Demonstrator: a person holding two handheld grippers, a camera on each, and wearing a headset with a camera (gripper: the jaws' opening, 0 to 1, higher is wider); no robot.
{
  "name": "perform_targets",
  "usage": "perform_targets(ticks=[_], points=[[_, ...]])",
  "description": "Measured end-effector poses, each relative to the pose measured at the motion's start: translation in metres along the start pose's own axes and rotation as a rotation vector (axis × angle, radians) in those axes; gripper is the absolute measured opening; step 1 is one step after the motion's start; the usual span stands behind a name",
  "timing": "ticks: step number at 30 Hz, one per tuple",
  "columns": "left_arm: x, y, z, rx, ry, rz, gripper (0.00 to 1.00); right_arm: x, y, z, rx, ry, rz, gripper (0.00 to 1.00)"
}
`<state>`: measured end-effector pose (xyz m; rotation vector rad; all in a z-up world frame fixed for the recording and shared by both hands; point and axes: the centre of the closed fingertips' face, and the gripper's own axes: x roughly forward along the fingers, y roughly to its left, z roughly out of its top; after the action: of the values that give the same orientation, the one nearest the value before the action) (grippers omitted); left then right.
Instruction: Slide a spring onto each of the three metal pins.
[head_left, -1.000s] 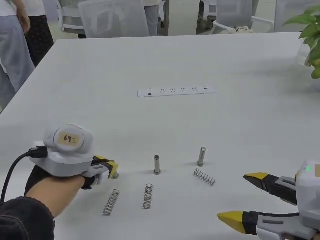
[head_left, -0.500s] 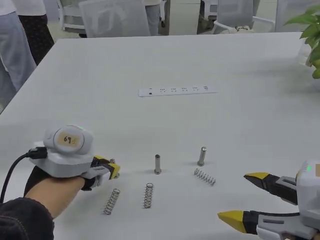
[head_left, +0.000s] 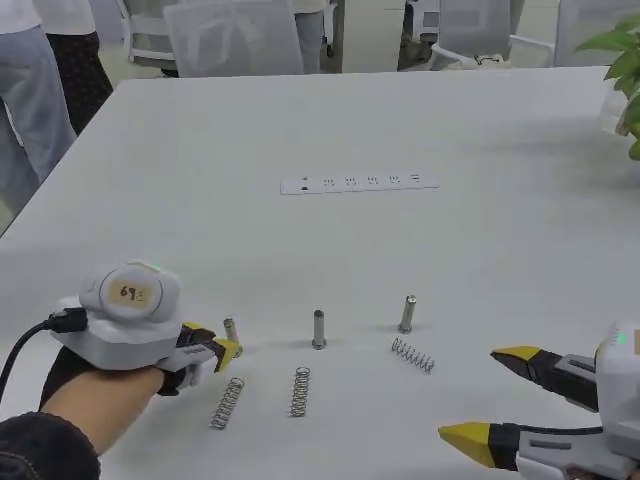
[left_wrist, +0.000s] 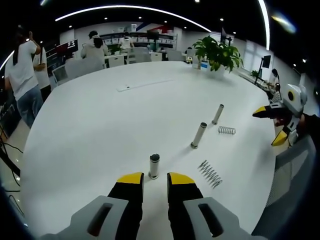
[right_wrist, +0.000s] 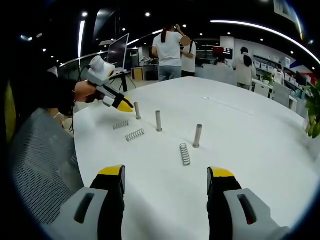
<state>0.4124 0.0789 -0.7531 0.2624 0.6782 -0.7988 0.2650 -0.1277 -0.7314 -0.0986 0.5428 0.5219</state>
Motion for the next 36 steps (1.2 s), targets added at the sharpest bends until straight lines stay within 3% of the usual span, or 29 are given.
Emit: perform_targets(ticks=[16,23,36], points=[[-0.009,-0.015,-0.021,-0.008,0.021,-0.024,0.12,-0.001,0.001,0.001,-0.005,-0.003,0.007,0.66],[-0.012,-0.025,-0.039,0.001,0.057,-0.042,0.12,-0.001,0.002,0.003,-0.006,-0.007,0.009,0.66],[-0.013,-0.037,-0.054,0.035,0.102,-0.064,0.11,-0.002,0.002,0.004,-0.005,-0.012,0.005,0.66]])
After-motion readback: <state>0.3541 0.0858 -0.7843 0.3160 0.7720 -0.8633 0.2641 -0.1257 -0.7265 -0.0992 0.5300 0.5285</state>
